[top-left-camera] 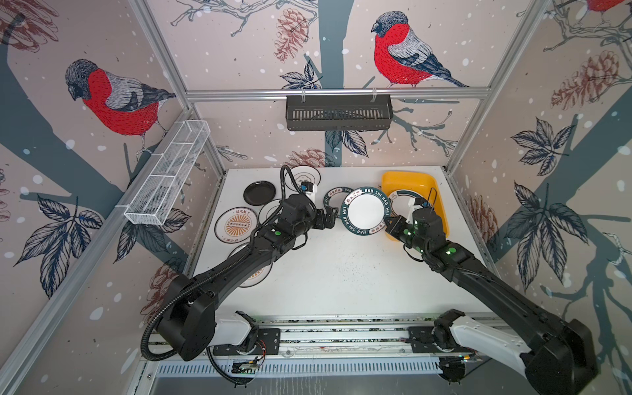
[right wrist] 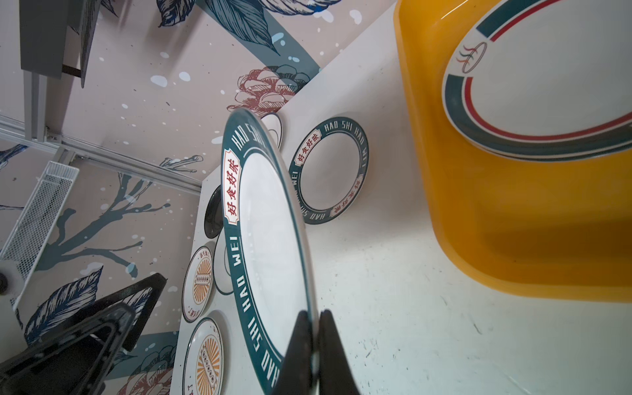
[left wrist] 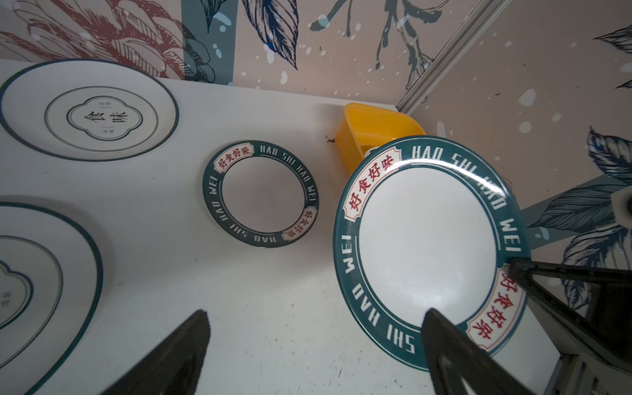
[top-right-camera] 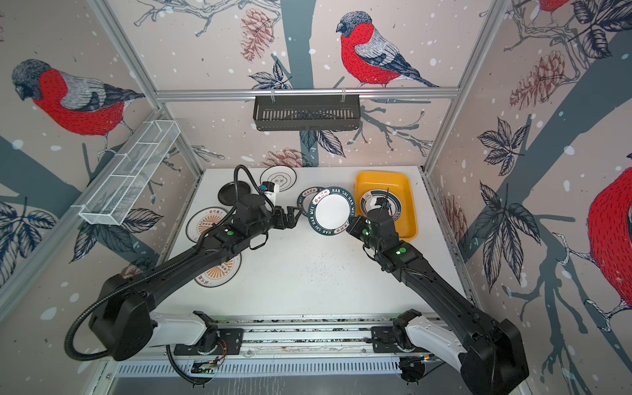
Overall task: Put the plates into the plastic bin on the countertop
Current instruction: 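Carry the green plate into the yellow bin and lower it onto the stack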
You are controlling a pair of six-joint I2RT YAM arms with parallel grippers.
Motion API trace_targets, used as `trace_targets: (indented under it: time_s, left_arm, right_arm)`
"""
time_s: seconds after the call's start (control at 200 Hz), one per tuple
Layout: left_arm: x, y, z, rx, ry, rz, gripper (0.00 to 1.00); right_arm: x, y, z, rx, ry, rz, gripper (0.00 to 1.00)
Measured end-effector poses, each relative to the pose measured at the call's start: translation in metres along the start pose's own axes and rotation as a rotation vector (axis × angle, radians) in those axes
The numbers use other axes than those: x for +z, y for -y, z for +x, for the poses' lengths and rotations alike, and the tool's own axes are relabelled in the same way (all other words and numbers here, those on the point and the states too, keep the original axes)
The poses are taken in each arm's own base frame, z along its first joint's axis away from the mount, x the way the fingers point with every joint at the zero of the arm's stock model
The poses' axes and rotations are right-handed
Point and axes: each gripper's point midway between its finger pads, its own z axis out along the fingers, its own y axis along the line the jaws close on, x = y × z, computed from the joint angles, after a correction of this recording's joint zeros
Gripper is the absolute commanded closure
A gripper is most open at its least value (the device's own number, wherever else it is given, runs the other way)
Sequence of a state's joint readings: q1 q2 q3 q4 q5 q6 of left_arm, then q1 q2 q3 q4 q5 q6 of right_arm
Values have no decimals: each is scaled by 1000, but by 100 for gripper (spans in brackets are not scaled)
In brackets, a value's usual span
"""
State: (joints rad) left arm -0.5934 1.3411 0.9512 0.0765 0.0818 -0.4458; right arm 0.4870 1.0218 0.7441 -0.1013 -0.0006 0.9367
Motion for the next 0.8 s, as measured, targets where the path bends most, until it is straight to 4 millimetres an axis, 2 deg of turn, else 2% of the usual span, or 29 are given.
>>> trace_targets:
  time_s: [0.24,0.36,0.535,0.695,0.801]
  left_arm:
    - [-9,30,-17,-6,72,152,4]
    - [-7,46,-21,5,84,230,4]
    - [0,70,-22,42,99,358,4]
    - [13,88,-17,79,103,462,3]
    - [27,98,-10,99,84,521,3]
  right_arm:
    - [-13,15,-46,59,109,49,99]
    - [-13,25,-54,105,125,64,99]
    - [-10,51,-66,195,160,123,99]
    - [-8,67,-69,253,165,147,99]
    - [-8,86,-72,318,185,174,99]
